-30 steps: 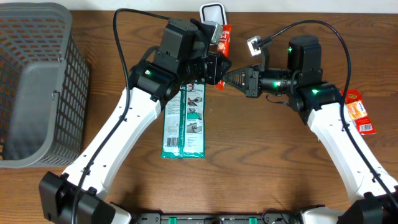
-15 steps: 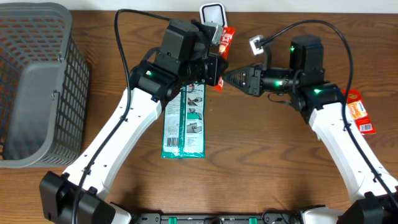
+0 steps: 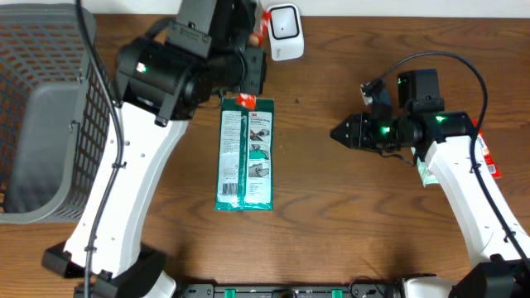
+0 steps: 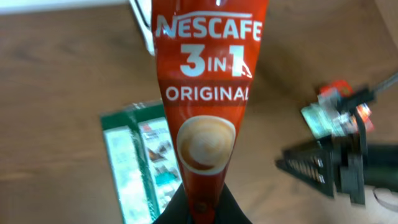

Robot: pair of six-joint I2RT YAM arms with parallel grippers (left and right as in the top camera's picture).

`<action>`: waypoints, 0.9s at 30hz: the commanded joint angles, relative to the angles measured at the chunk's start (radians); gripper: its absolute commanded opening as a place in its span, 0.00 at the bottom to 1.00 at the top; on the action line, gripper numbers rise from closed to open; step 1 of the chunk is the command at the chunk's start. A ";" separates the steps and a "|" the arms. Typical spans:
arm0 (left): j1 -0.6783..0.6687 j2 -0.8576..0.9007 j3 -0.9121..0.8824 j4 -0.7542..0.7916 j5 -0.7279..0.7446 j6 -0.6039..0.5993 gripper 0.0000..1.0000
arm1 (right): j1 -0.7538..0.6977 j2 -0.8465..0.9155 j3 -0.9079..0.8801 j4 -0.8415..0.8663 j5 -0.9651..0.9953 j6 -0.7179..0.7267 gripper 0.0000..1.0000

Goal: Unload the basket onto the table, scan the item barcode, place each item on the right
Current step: 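Raise the stick to the scanner window with the left gripper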

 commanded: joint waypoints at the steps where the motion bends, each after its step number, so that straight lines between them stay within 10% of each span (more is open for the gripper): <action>1: 0.003 0.148 0.226 -0.124 -0.080 0.074 0.07 | 0.018 -0.019 0.000 -0.081 0.220 -0.024 0.43; 5: 0.003 0.235 0.243 -0.067 -0.085 0.188 0.07 | 0.057 -0.019 0.000 -0.169 0.329 -0.023 0.73; 6: 0.003 0.267 0.243 -0.040 -0.116 0.201 0.07 | 0.062 -0.019 0.000 -0.180 0.332 -0.023 0.99; 27: 0.019 0.793 0.241 0.583 -0.325 0.606 0.07 | 0.063 -0.019 0.000 -0.162 0.334 -0.023 0.99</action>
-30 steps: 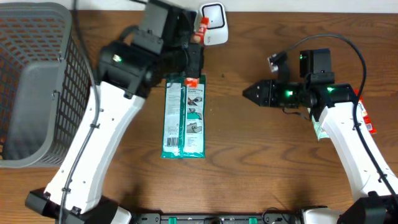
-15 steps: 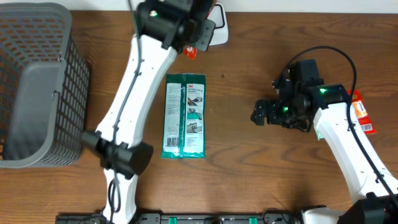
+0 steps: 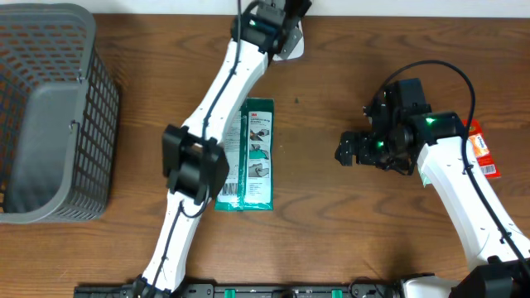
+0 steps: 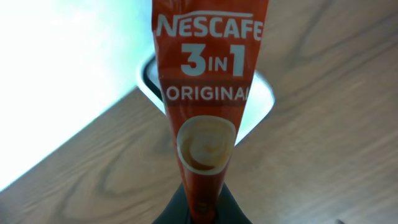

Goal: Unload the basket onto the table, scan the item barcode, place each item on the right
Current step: 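Raise the stick to the scanner window with the left gripper, then carry the stick right and pass it into the right gripper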

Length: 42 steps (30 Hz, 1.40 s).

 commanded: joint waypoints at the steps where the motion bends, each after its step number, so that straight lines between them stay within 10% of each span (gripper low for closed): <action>1: 0.016 0.071 0.015 0.071 -0.078 0.085 0.07 | 0.005 -0.018 0.001 0.000 0.005 -0.003 0.99; 22: 0.074 0.109 0.015 0.147 -0.003 0.090 0.07 | 0.005 -0.018 0.001 0.000 0.005 -0.003 0.99; 37: -0.086 -0.413 0.015 -0.568 0.198 -0.143 0.08 | 0.004 -0.018 0.001 0.000 0.005 -0.003 0.99; 42: -0.089 -0.454 0.013 -0.760 0.527 -0.289 0.08 | 0.003 -0.019 0.003 0.016 -0.054 -0.003 0.99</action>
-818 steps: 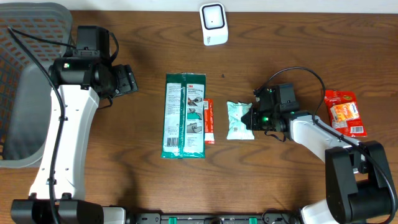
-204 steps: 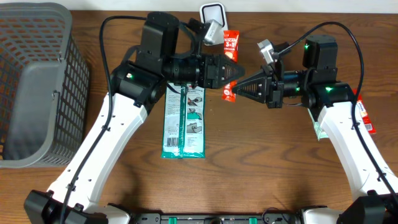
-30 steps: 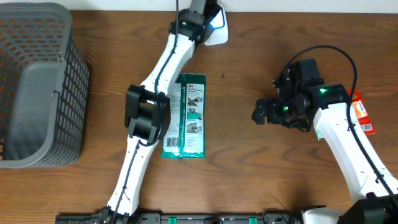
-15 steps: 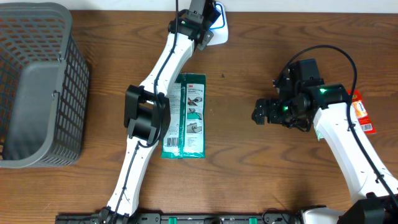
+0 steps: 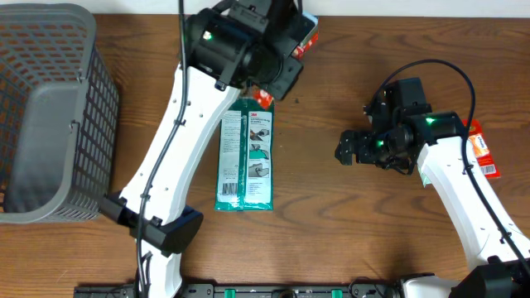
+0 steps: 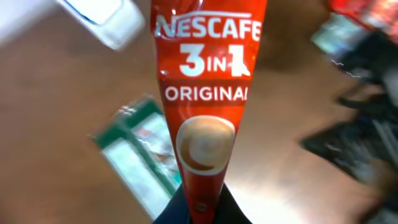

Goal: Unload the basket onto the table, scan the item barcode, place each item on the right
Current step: 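Carry the stick right and pass it into the right gripper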

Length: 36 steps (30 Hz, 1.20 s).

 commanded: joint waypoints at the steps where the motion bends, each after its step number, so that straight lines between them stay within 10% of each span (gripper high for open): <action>1: 0.003 0.019 -0.012 -0.111 0.275 -0.093 0.08 | -0.005 -0.024 0.007 0.004 -0.104 -0.018 0.96; 6: 0.003 0.019 -0.077 -0.080 0.311 -0.143 0.08 | -0.117 -0.090 0.011 0.046 -0.612 -0.185 0.26; 12: -0.009 0.019 -0.150 0.085 0.435 -0.246 0.08 | -0.216 -0.132 0.010 0.051 -0.991 -0.303 0.49; 32: -0.134 0.019 -0.159 0.216 0.462 -0.362 0.08 | -0.188 -0.132 0.010 0.224 -1.166 -0.302 0.46; 36: -0.140 0.019 -0.159 0.232 0.463 -0.381 0.08 | -0.188 -0.132 0.010 0.224 -1.161 -0.303 0.34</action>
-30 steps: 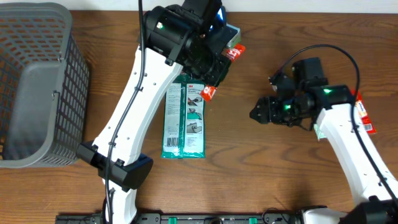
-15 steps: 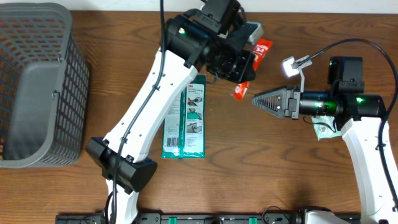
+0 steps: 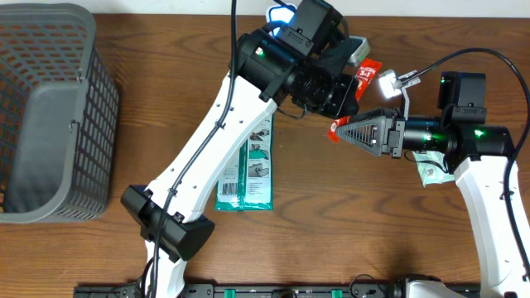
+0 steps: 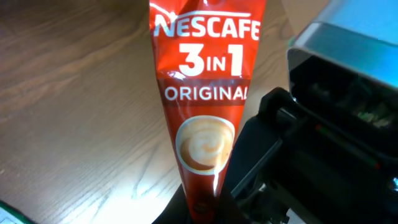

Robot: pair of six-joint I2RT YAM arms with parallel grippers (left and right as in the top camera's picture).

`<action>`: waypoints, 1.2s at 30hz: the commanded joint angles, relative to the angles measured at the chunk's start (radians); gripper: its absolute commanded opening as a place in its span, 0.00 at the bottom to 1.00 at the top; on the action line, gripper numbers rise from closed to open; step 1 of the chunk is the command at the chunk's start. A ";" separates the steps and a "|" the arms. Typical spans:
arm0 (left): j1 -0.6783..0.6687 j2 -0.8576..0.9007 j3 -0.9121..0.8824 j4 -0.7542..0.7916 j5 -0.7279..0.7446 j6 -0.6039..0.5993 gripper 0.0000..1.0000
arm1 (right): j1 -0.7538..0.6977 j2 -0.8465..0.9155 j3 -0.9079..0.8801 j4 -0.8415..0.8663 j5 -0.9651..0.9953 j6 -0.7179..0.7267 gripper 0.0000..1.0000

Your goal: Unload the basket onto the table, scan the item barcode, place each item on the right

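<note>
A red Nescafe 3 in 1 sachet [image 4: 203,93] stands up from my left gripper [image 4: 200,208], which is shut on its lower end. In the overhead view the left gripper [image 3: 344,93] is at the back middle of the table, and the sachet's [image 3: 367,74] printed end shows beside it. My right gripper [image 3: 341,130] points left at the sachet, its jaws closed to a point with a red bit at the tip. A bright light [image 3: 387,83] shines on the right wrist. The white scanner [image 3: 277,12] is mostly hidden behind the left arm; only a blue glow shows.
A green 3M pack [image 3: 247,170] lies flat under the left arm. A grey wire basket [image 3: 50,108] stands at the far left. A small green and white packet [image 3: 427,172] lies under the right arm. The dark bulk of the right arm [image 4: 323,124] is close beside the sachet.
My left gripper has moved right with the sachet, from near the scanner to the back middle. The right gripper has turned to point left, now close to the sachet, with a light on.
My left gripper held the sachet above the green pack's top end. Then it held it over the white scanner at the back edge, then just right of it. Now the sachet is further right, beside the right gripper's tip.
</note>
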 commanded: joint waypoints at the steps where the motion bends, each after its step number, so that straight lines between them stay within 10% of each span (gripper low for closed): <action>1: -0.011 0.006 0.001 0.007 0.015 -0.019 0.08 | 0.012 -0.006 0.010 0.003 -0.025 -0.017 0.30; 12: -0.020 0.006 0.001 0.009 0.013 -0.016 0.09 | 0.012 -0.006 0.010 0.015 0.118 -0.018 0.01; 16: -0.018 0.006 0.001 0.011 -0.006 -0.006 0.28 | 0.012 -0.006 0.010 0.025 0.166 -0.018 0.01; 19: -0.011 0.006 0.001 0.011 -0.016 -0.005 0.63 | 0.012 -0.006 0.010 0.017 0.259 -0.017 0.01; 23: 0.022 0.006 0.001 0.002 -0.118 -0.003 0.73 | 0.010 -0.006 0.010 -0.020 0.433 -0.016 0.01; 36: 0.100 0.006 0.001 -0.209 -0.456 -0.002 0.76 | 0.008 0.024 -0.006 -0.269 1.821 0.556 0.01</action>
